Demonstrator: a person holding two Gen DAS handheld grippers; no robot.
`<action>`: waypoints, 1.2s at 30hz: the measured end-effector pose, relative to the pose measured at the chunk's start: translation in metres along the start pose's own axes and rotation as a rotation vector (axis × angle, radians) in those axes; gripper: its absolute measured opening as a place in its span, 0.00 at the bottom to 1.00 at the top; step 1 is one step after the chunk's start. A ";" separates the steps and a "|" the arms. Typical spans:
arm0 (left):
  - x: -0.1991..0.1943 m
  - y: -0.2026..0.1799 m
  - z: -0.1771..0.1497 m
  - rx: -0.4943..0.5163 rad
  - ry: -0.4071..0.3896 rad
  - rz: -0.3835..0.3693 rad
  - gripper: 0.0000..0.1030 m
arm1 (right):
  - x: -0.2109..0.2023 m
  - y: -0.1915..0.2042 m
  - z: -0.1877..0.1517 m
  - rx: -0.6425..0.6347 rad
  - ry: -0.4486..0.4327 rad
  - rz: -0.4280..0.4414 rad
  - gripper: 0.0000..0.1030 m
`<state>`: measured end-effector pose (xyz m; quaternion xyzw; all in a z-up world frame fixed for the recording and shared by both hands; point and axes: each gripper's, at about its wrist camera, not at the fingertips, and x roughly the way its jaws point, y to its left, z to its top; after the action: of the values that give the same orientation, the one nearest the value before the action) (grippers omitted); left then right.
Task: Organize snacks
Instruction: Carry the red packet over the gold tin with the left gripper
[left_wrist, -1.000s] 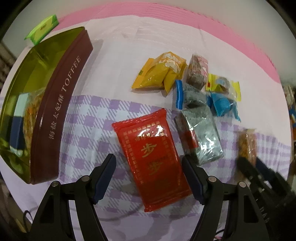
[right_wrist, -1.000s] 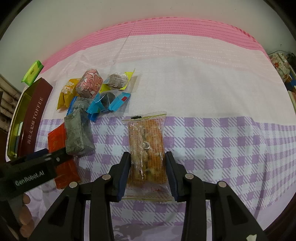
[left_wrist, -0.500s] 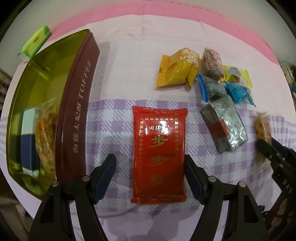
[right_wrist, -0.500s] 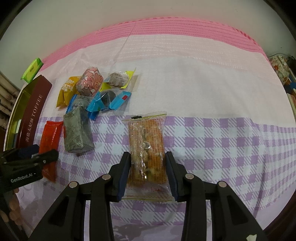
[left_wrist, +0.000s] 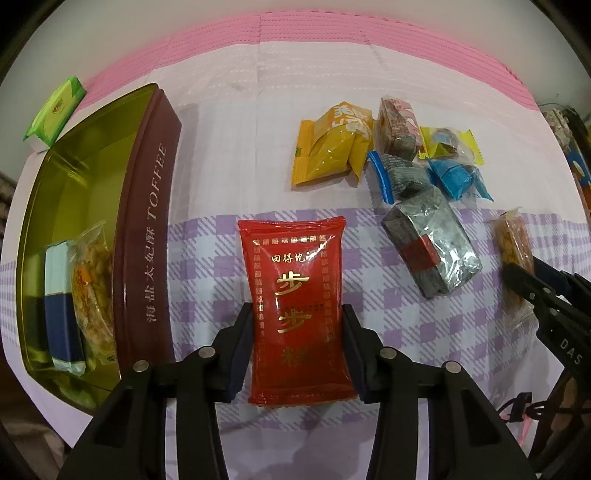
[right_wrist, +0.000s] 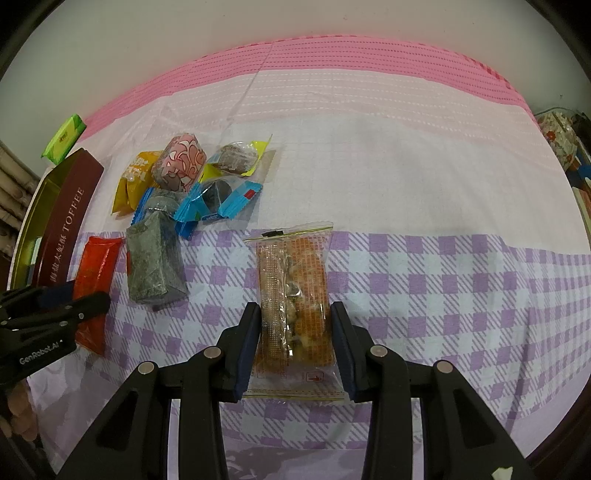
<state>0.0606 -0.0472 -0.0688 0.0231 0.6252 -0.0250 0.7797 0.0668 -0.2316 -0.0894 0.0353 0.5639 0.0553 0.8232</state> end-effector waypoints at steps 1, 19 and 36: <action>0.000 0.001 -0.001 -0.005 0.000 0.002 0.44 | 0.000 0.002 0.000 -0.005 0.000 -0.004 0.36; -0.027 0.012 -0.005 0.003 -0.021 -0.036 0.44 | 0.003 0.007 0.001 -0.026 -0.001 -0.029 0.36; -0.086 0.125 0.020 -0.148 -0.156 0.079 0.44 | 0.004 0.009 0.001 -0.022 0.000 -0.038 0.36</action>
<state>0.0703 0.0774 0.0205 -0.0118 0.5614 0.0501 0.8259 0.0690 -0.2218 -0.0918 0.0158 0.5639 0.0460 0.8244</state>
